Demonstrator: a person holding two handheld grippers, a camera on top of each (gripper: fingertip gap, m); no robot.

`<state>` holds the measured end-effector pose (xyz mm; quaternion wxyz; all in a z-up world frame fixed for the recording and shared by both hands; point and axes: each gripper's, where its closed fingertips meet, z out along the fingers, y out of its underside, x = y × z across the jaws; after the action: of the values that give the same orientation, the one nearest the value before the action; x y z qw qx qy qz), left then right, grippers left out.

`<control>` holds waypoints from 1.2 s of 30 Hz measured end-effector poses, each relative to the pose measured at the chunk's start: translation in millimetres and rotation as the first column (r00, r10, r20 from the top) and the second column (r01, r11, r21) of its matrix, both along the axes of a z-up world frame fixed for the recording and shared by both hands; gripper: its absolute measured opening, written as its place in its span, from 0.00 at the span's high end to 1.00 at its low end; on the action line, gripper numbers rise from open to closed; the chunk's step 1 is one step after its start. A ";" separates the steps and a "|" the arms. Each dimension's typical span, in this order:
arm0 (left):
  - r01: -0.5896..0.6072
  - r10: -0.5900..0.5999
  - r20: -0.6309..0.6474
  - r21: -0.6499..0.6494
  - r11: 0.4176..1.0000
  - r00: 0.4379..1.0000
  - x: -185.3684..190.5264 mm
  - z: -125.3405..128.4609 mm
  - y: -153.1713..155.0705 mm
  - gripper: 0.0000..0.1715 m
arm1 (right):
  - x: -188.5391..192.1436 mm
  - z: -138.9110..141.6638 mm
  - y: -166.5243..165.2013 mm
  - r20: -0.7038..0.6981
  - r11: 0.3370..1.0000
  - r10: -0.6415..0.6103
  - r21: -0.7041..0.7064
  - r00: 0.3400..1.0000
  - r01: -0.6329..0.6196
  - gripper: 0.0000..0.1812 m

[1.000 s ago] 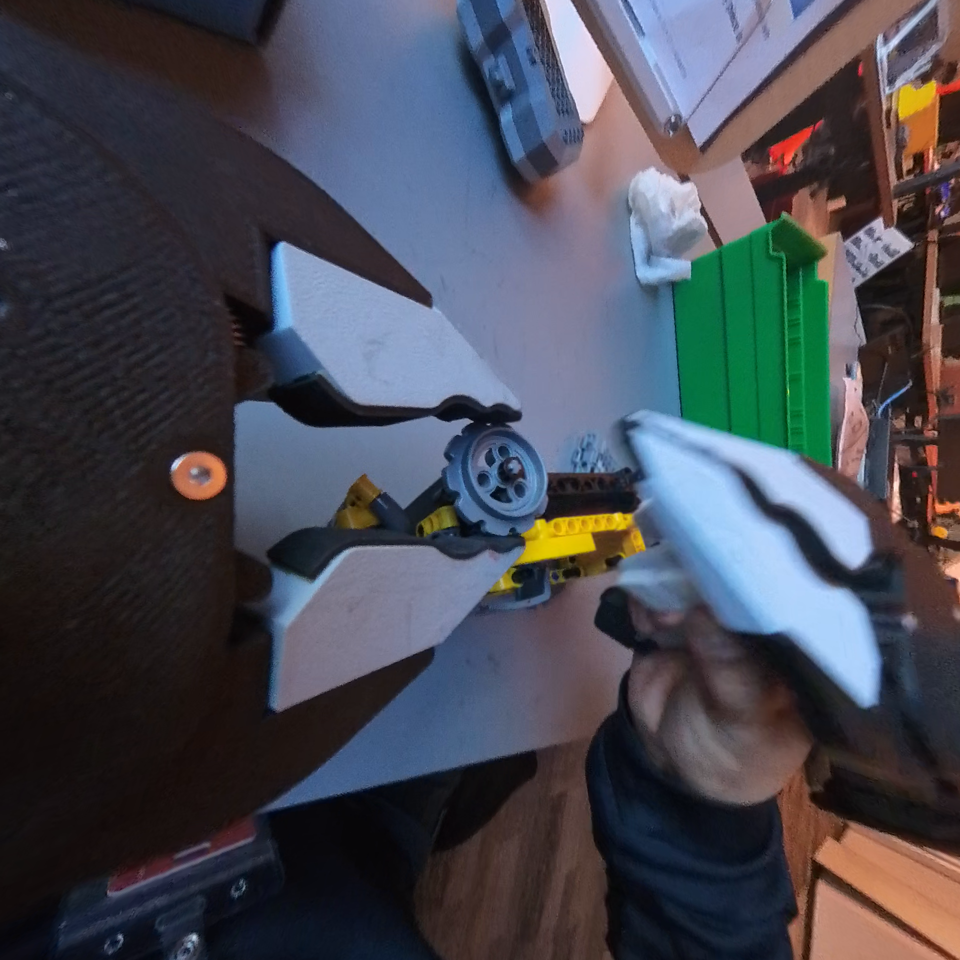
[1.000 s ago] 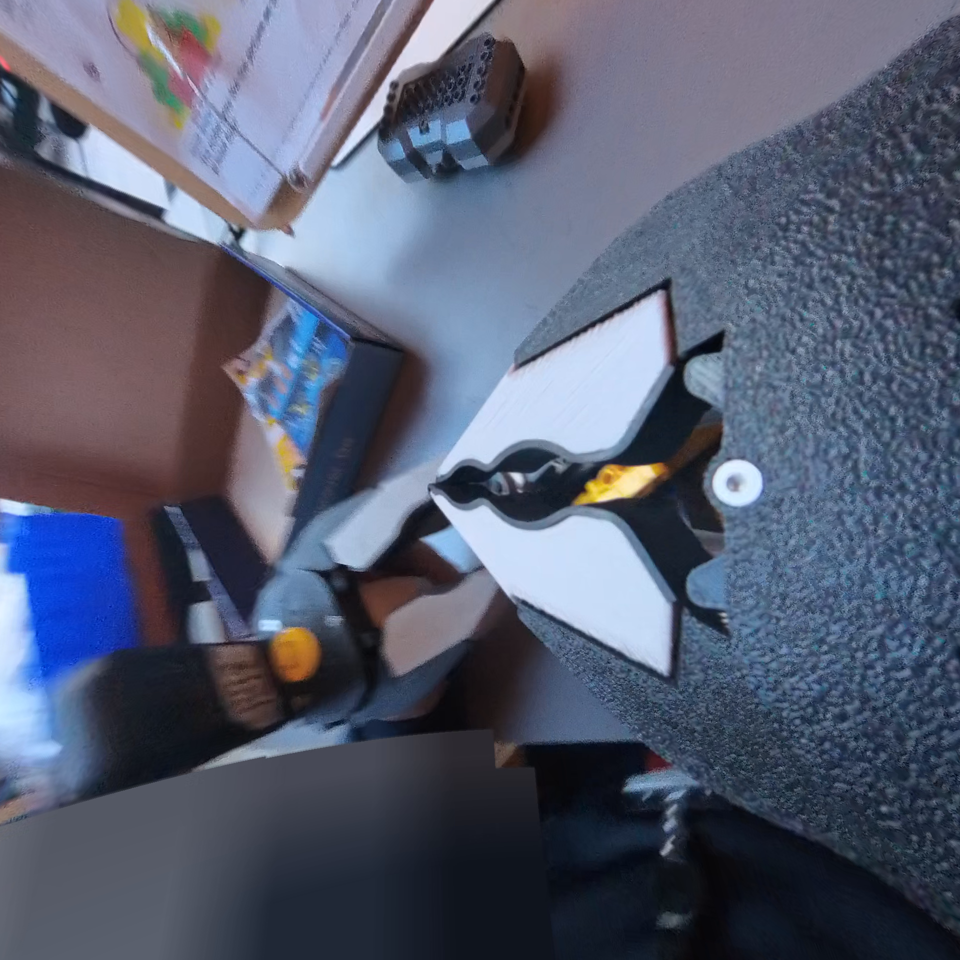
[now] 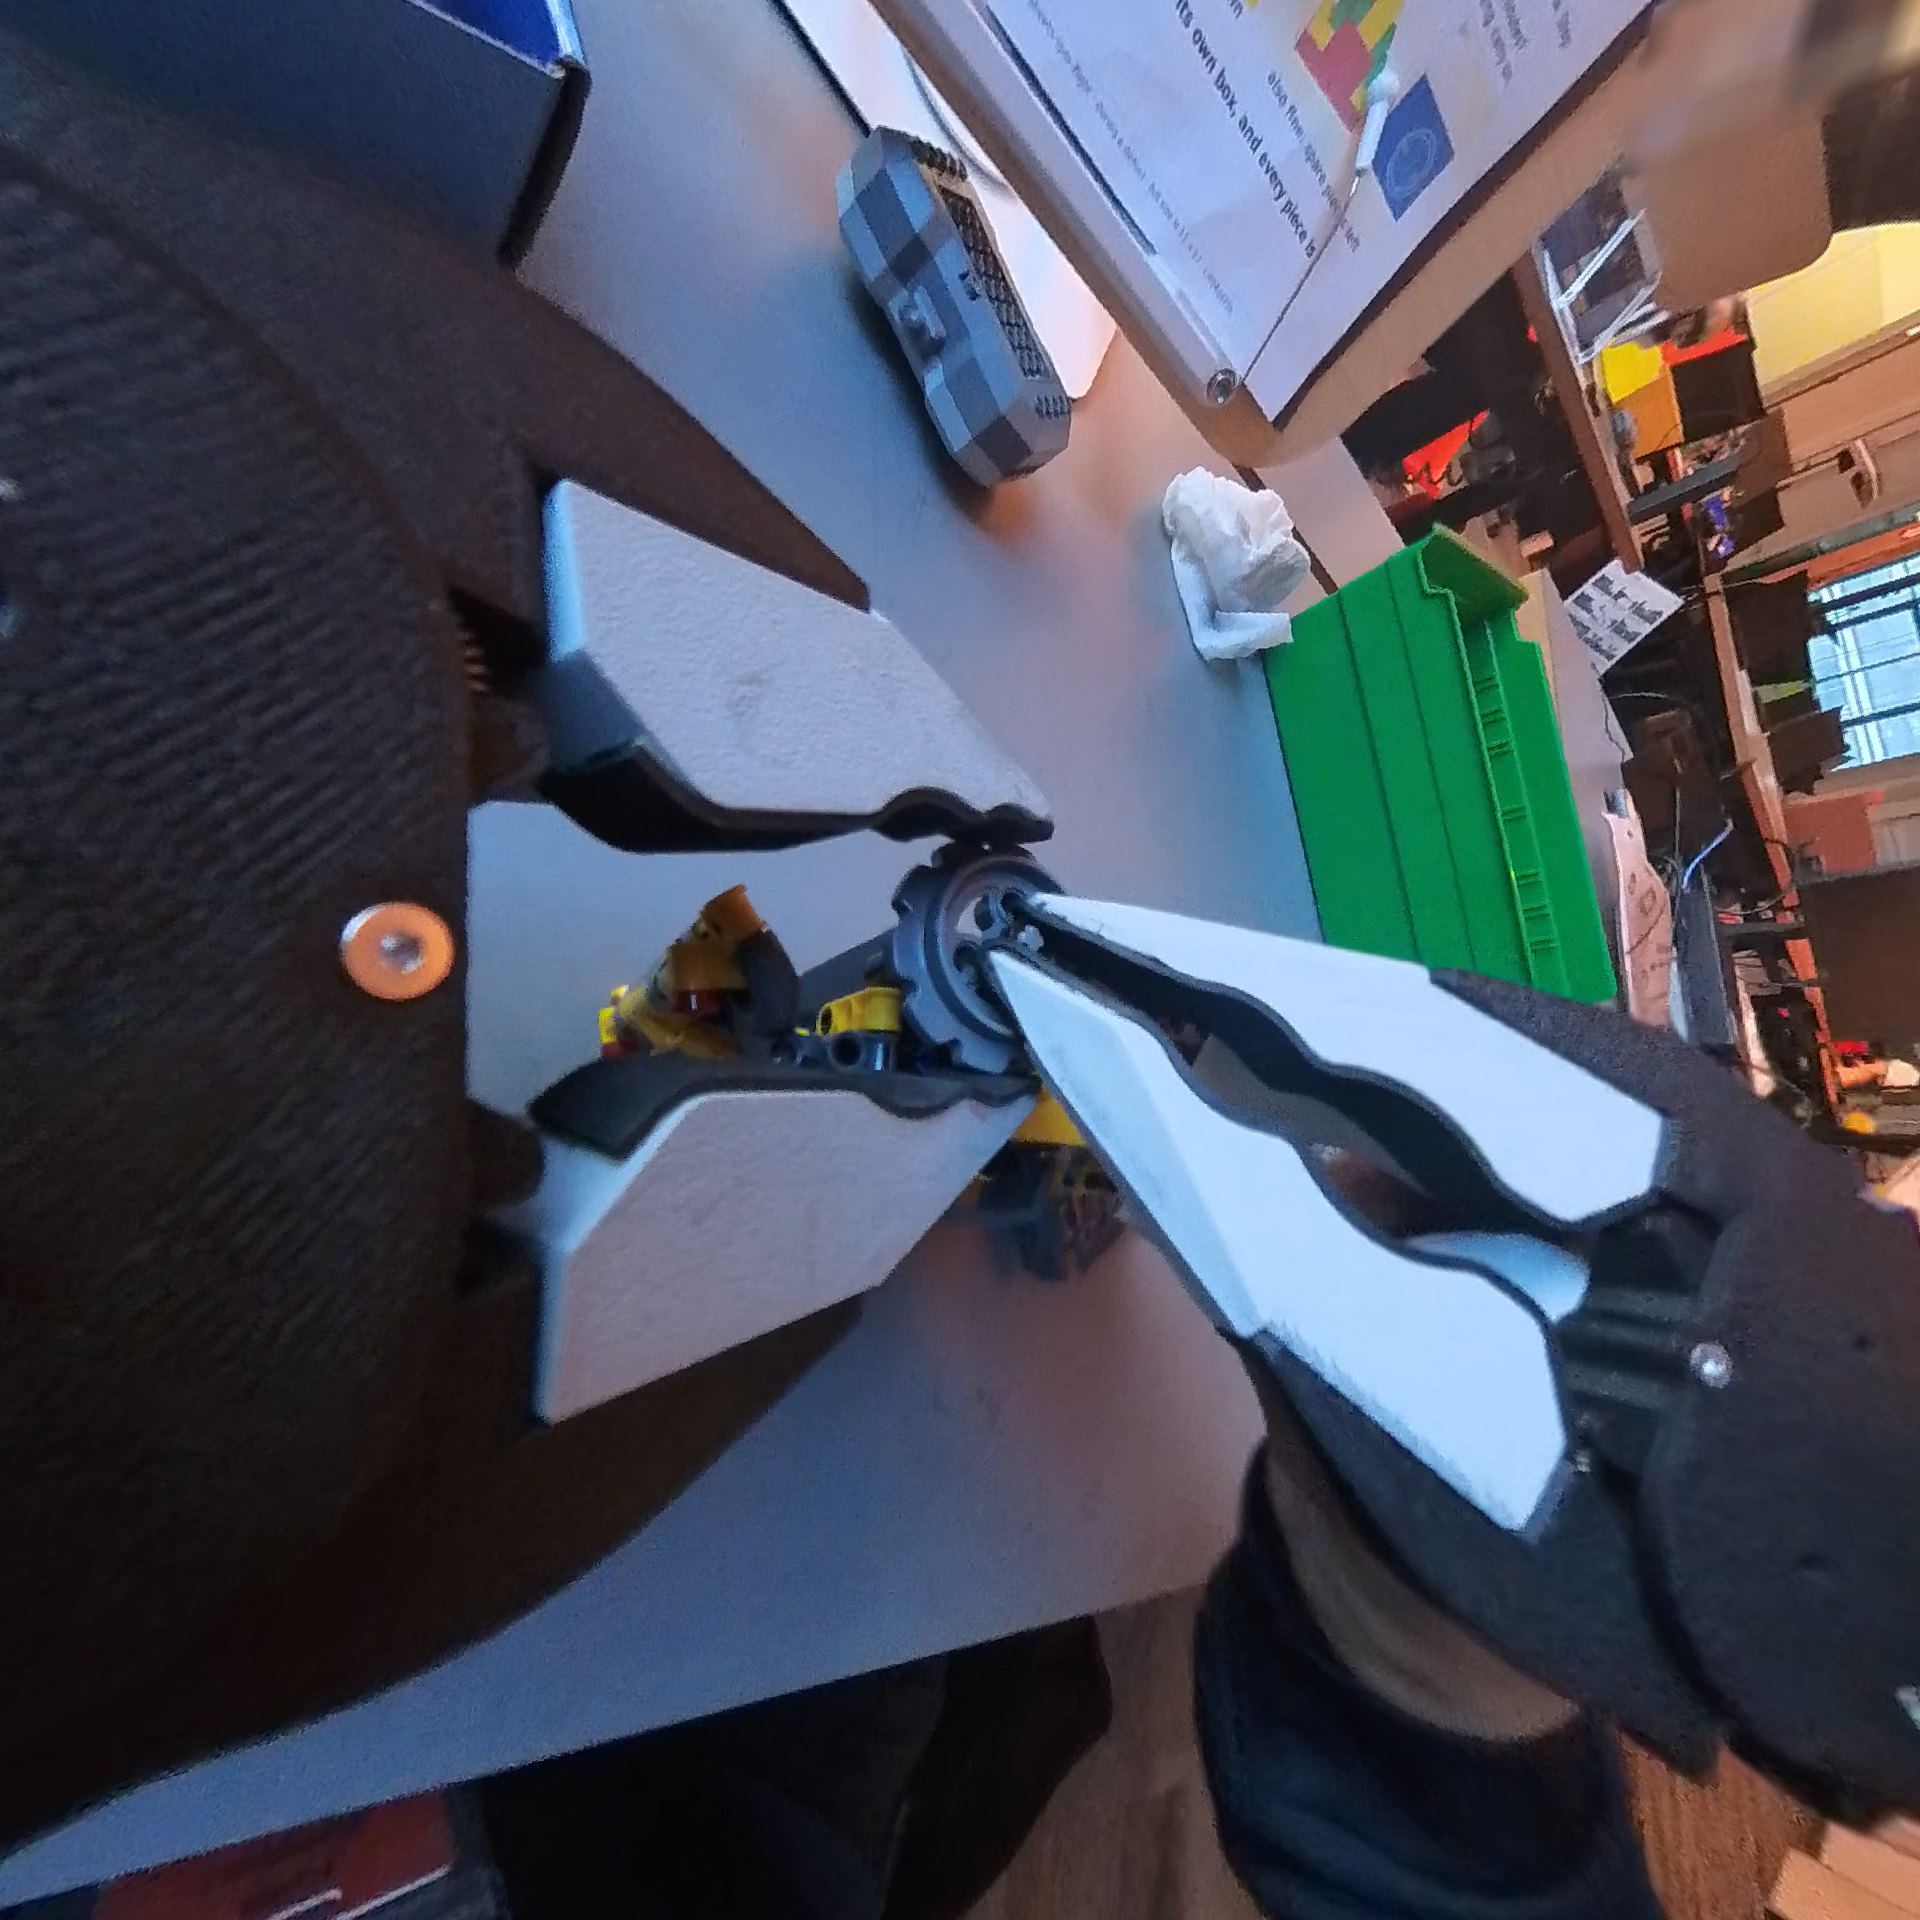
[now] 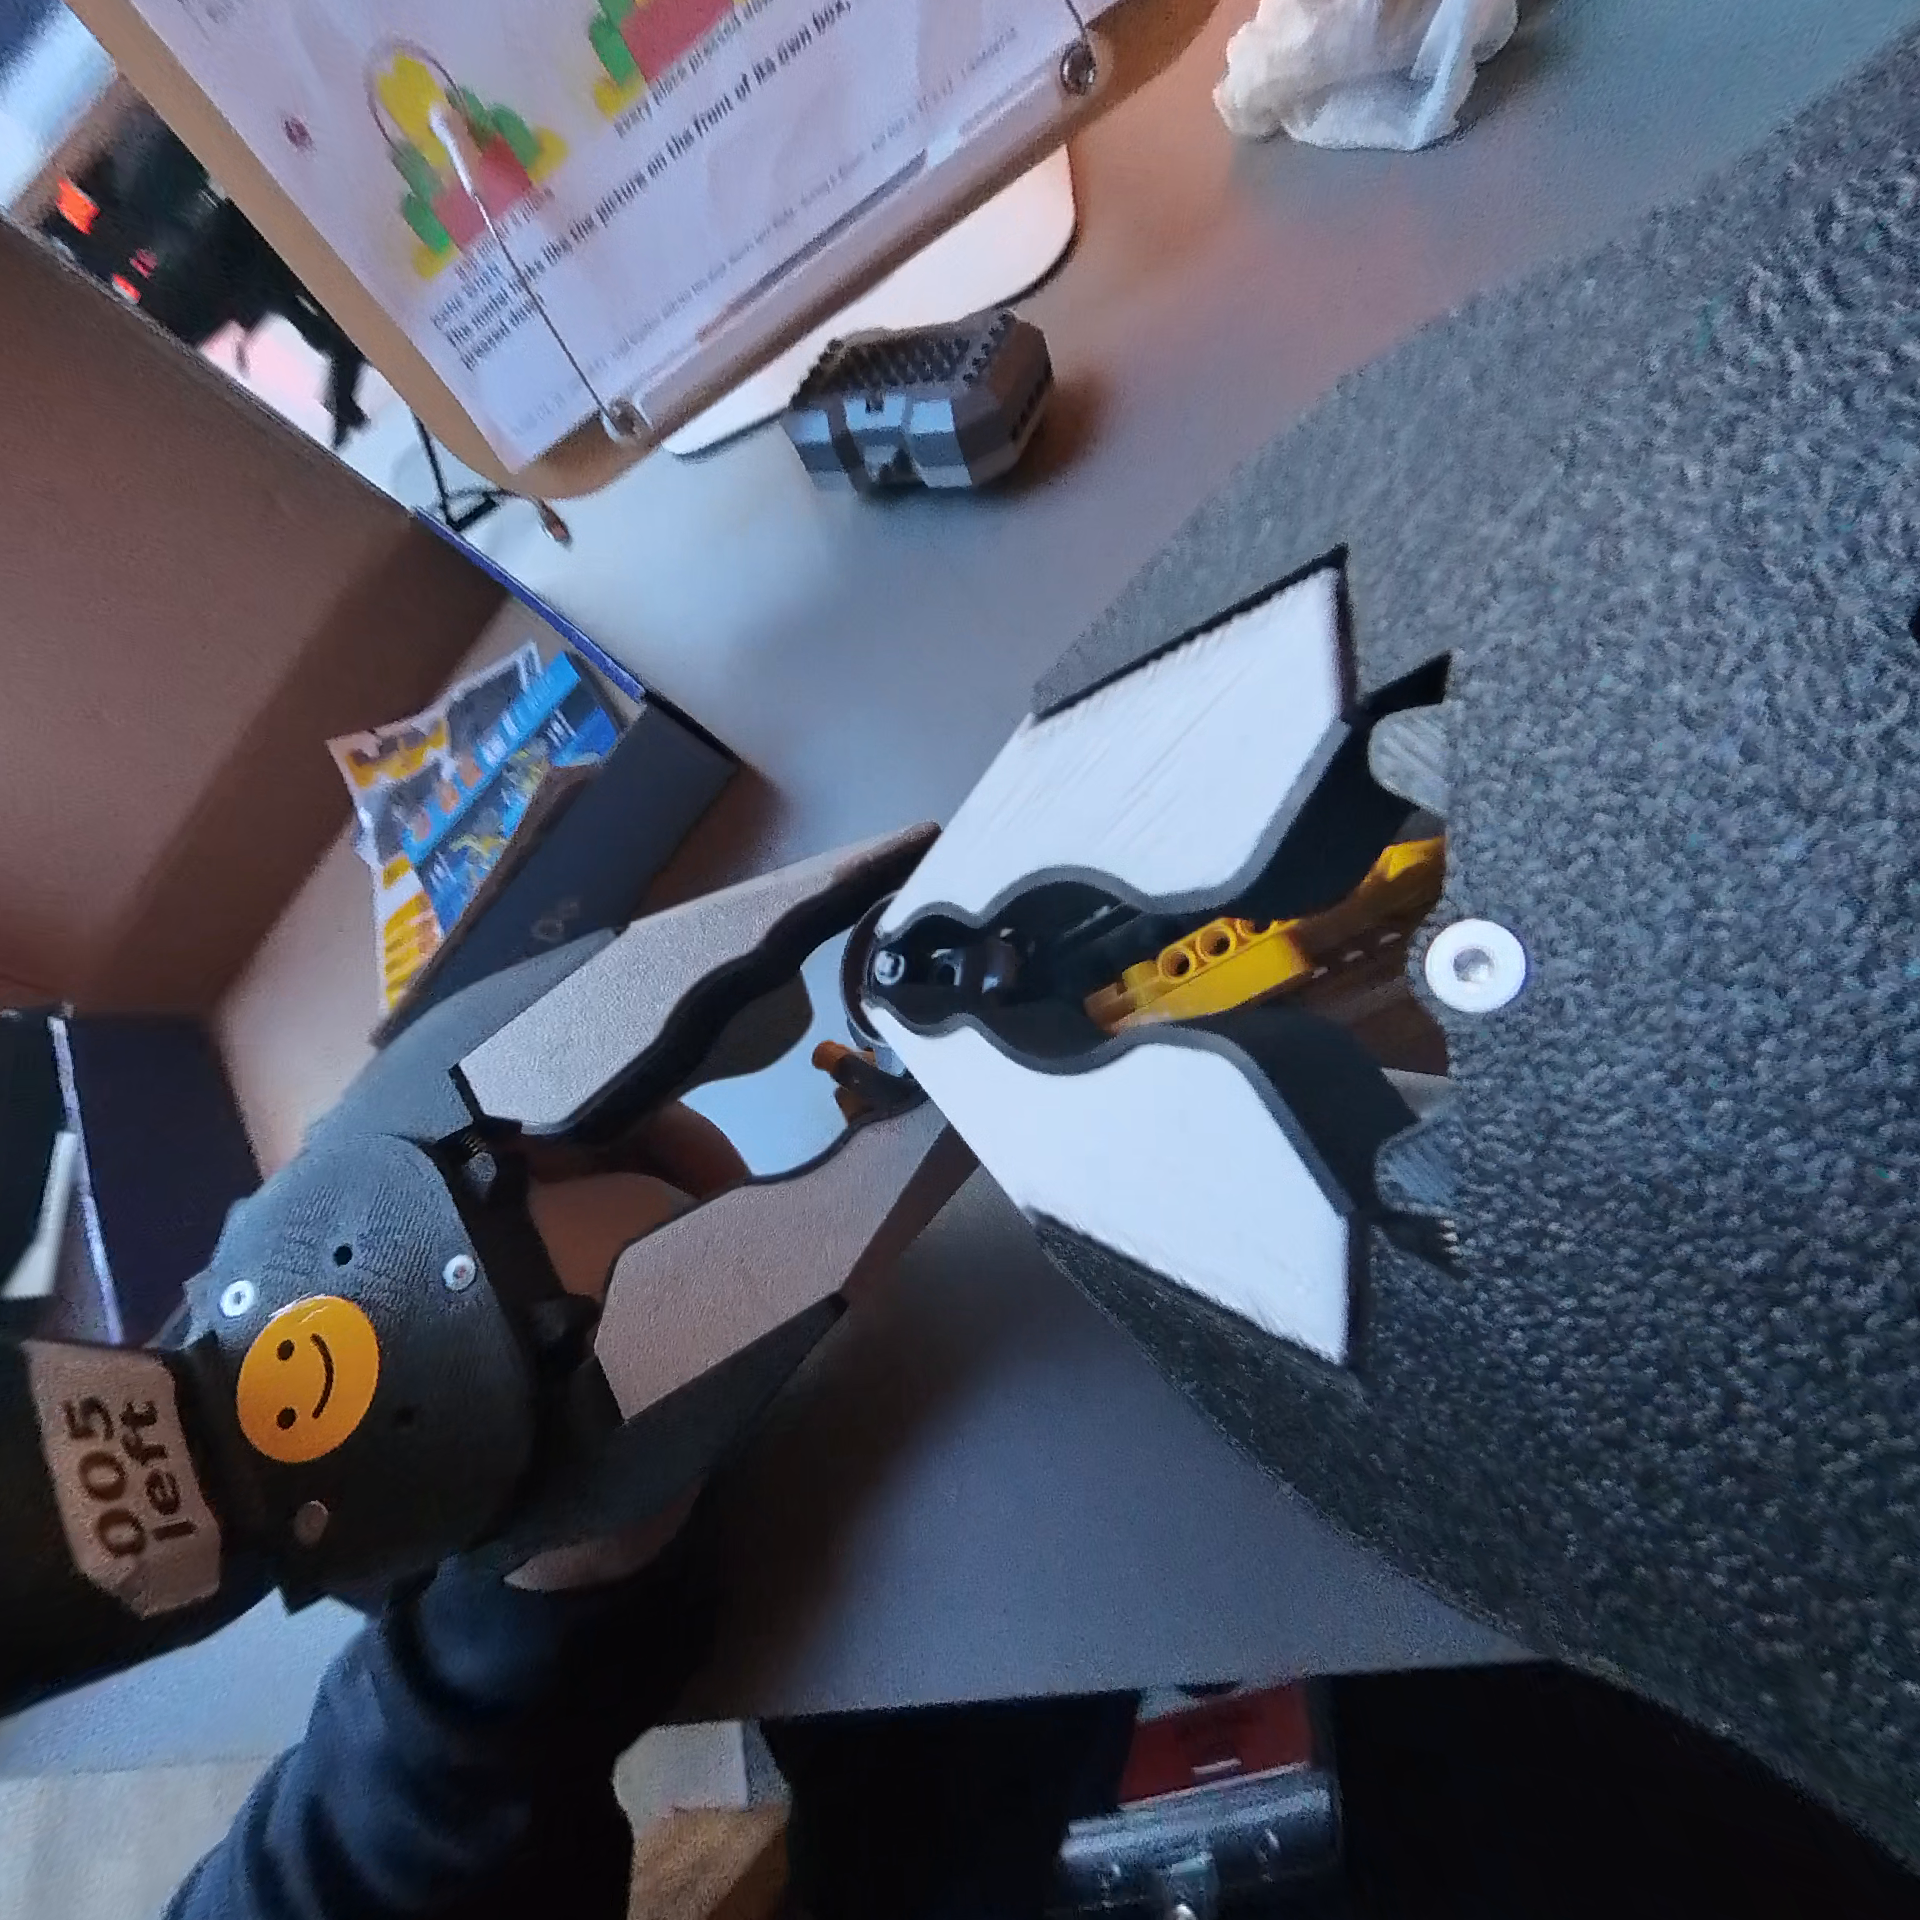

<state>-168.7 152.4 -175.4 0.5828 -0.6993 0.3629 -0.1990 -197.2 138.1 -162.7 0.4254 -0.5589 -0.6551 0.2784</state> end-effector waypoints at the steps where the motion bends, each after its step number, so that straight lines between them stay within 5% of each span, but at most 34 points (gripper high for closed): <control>1: 0.001 -0.001 0.014 -0.006 1.000 1.000 -0.3 0.4 -0.4 0.75 | -0.8 0.8 -0.2 -0.036 1.000 -0.002 -0.011 0.999 0.002 1.00; 15: 0.002 -0.004 0.064 0.038 0.999 0.998 -0.1 10.9 -1.8 0.76 | -1.9 12.1 -1.4 -0.208 0.992 -0.034 -0.123 0.978 0.008 1.00; 19: 0.021 -0.018 0.084 -0.034 0.999 0.996 1.5 0.0 -2.7 0.76 | 9.5 56.2 17.5 -0.404 0.971 -0.117 -0.238 0.907 0.020 0.99; 25: 0.017 -0.017 0.061 -0.001 1.000 0.998 2.2 0.1 -2.6 0.76 | 12.4 35.0 15.3 -0.225 0.955 -0.094 -0.295 0.970 0.024 0.99; 30: 0.023 -0.025 0.075 0.019 1.000 0.997 1.2 1.0 -1.7 0.75 | 21.7 38.3 18.2 -0.247 0.953 -0.134 -0.298 0.960 0.057 0.99; 33: 0.022 -0.025 0.042 0.070 0.997 0.999 -0.9 2.8 -2.5 0.76 | 53.8 65.1 45.2 -0.309 0.956 -0.239 -0.242 0.921 0.167 0.99; 36: 0.025 -0.027 0.020 0.102 0.995 0.999 -0.5 2.7 -2.7 0.76 | 132.6 103.4 116.6 -0.368 0.887 -0.459 -0.147 0.808 0.438 0.99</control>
<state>-169.2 149.7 -172.7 0.6188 -0.6618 0.3753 -0.1955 -64.5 254.7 -59.4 0.5858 -0.6417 -0.3981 0.2942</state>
